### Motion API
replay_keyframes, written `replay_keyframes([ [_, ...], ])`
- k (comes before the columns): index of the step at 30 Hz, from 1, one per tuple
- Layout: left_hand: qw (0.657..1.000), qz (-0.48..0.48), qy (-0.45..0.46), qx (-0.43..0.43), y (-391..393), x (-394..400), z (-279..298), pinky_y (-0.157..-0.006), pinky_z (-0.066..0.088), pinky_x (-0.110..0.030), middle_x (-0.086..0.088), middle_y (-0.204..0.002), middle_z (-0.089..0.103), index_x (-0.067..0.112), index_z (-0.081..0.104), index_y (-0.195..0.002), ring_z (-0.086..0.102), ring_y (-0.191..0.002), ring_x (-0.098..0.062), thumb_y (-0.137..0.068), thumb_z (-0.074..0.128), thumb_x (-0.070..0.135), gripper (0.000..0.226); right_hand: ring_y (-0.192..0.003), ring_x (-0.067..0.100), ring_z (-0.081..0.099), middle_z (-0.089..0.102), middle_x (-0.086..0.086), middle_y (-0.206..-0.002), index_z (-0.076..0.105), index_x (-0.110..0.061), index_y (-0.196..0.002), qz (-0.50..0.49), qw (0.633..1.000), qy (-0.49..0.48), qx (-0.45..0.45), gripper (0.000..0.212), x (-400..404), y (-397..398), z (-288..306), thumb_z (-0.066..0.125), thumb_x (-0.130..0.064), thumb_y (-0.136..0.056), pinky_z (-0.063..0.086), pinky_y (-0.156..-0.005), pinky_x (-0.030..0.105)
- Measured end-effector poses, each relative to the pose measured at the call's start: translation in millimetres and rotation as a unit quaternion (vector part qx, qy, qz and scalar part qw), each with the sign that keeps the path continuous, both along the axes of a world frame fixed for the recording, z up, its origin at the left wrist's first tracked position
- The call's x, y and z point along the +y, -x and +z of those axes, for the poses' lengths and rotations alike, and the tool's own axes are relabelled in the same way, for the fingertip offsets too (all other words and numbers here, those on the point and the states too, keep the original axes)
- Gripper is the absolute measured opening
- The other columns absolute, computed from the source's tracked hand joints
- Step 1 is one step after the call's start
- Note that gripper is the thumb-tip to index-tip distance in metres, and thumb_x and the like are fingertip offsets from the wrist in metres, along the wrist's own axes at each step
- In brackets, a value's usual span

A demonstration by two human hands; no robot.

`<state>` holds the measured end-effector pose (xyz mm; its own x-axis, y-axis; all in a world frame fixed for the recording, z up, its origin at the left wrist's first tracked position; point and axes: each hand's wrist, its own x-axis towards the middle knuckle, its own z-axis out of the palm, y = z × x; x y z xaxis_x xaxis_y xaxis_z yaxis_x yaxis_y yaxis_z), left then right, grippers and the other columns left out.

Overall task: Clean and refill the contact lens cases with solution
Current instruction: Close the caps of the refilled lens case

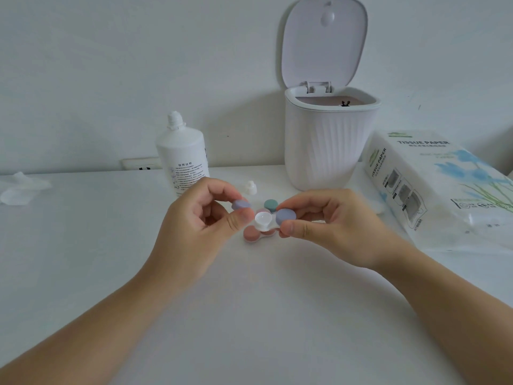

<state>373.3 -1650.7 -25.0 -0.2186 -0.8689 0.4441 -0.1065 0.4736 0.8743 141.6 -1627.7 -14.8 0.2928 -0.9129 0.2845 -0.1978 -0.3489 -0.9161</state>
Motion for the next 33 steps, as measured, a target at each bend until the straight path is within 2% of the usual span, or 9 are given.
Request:
replay_keyframes([
  [2,1.0,-0.015,-0.008,0.002,1.9,1.6,-0.2,-0.052,0.039,-0.03,-0.004,-0.087,0.074,0.032,0.066,-0.088,0.048,-0.061,-0.02,-0.072,0.079,0.049,0.027,-0.085,0.009,0.076,0.079,-0.008,-0.091,0.077,-0.037,-0.096,0.001,1.0,0.0,0.003,0.019,-0.2,-0.7,-0.5,0.081,-0.035,-0.078,0.055,-0.079,0.016],
  [4,0.999,-0.034,-0.007,-0.005,4.0,3.3,0.0,-0.054,0.042,-0.031,0.003,-0.09,0.077,0.034,0.066,-0.088,0.052,-0.06,-0.017,-0.072,0.08,0.048,0.025,-0.085,0.009,0.076,0.079,-0.008,-0.091,0.077,-0.035,-0.097,0.001,1.0,0.004,0.012,0.017,-0.5,-0.4,-1.3,0.081,-0.027,-0.082,0.054,-0.078,0.015],
  [7,0.998,-0.05,-0.006,-0.028,5.5,5.3,1.0,-0.057,0.045,-0.026,0.01,-0.098,0.078,0.031,0.066,-0.088,0.052,-0.061,-0.023,-0.072,0.08,0.042,0.024,-0.085,0.011,0.076,0.079,-0.005,-0.091,0.077,-0.03,-0.097,-0.003,1.0,0.007,0.016,0.017,-0.9,-0.3,-3.0,0.081,-0.021,-0.084,0.055,-0.079,0.016],
  [10,0.998,-0.042,-0.018,-0.048,5.9,5.7,1.0,-0.056,0.042,-0.02,0.01,-0.096,0.078,0.03,0.069,-0.09,0.05,-0.06,-0.017,-0.072,0.083,0.033,0.023,-0.085,0.013,0.076,0.079,-0.004,-0.092,0.077,-0.026,-0.099,-0.002,1.0,0.006,0.014,0.016,-1.3,-1.2,-4.4,0.08,-0.019,-0.085,0.057,-0.081,0.019],
  [14,0.997,-0.046,-0.021,-0.065,5.7,6.5,2.3,-0.056,0.042,-0.015,0.015,-0.092,0.077,0.032,0.071,-0.091,0.051,-0.061,-0.009,-0.074,0.08,0.027,0.02,-0.087,0.015,0.077,0.08,-0.003,-0.095,0.077,-0.025,-0.102,0.002,1.0,0.008,0.007,0.018,-1.7,-1.8,-5.0,0.08,-0.02,-0.085,0.059,-0.084,0.025],
  [18,0.996,-0.054,-0.024,-0.073,3.0,5.5,4.3,-0.059,0.045,-0.019,0.014,-0.102,0.077,0.036,0.073,-0.091,0.058,-0.067,-0.022,-0.076,0.079,0.027,0.018,-0.087,0.015,0.077,0.08,-0.003,-0.095,0.077,-0.024,-0.102,0.001,1.0,0.012,0.005,0.019,-1.2,-2.1,-4.7,0.079,-0.027,-0.083,0.059,-0.084,0.025],
  [25,0.995,-0.055,-0.004,-0.088,0.8,4.9,6.2,-0.062,0.045,-0.021,0.012,-0.097,0.073,0.037,0.078,-0.091,0.055,-0.067,-0.01,-0.076,0.079,0.026,0.019,-0.087,0.013,0.076,0.08,-0.004,-0.095,0.076,-0.024,-0.102,0.002,1.0,0.009,0.01,0.018,-1.0,-0.3,-5.4,0.08,-0.025,-0.085,0.056,-0.082,0.02],
  [30,0.992,-0.097,-0.015,-0.083,-0.3,8.1,6.8,-0.066,0.049,-0.026,0.003,-0.106,0.073,0.031,0.078,-0.1,0.06,-0.073,-0.016,-0.077,0.078,0.028,0.023,-0.088,0.016,0.077,0.08,-0.002,-0.095,0.077,-0.022,-0.103,0.004,1.0,0.012,0.006,0.018,-0.3,-1.4,-4.3,0.079,-0.024,-0.085,0.058,-0.084,0.025],
  [33,0.993,-0.091,-0.034,-0.068,2.9,10.2,5.7,-0.063,0.051,-0.029,0.005,-0.1,0.075,0.035,0.078,-0.1,0.063,-0.072,-0.017,-0.07,0.081,0.039,0.031,-0.086,0.015,0.076,0.079,-0.002,-0.093,0.077,-0.023,-0.1,0.002,1.0,0.013,0.011,0.016,0.7,-3.2,-3.4,0.079,-0.024,-0.084,0.058,-0.084,0.024],
])
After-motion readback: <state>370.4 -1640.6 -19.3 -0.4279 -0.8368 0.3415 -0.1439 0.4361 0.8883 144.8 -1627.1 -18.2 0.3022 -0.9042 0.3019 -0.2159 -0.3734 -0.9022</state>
